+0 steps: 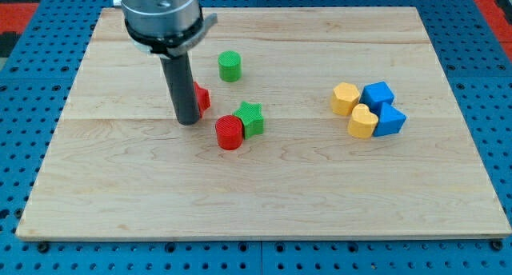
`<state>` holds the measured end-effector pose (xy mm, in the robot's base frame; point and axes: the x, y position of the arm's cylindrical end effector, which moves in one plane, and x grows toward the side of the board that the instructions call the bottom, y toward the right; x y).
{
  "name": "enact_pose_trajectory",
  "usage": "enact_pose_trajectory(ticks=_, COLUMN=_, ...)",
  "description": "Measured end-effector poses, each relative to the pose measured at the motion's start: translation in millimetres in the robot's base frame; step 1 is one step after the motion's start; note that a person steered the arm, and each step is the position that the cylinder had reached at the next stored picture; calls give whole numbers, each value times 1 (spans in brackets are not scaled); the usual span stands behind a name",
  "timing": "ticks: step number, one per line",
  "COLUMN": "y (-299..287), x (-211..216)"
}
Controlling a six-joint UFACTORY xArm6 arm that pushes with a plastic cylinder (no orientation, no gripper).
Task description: Slightly push the red circle into the green star
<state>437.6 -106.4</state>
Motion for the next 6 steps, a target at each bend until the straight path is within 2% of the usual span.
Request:
enact_pose_trajectory(ticks=1, y=-11, x=-13)
enact_pose_trajectory(ticks=2, y=-16, x=39)
enact_pose_trajectory(ticks=3, y=-7, x=73)
enact_pose_trajectory(ticks=6, y=36, x=37)
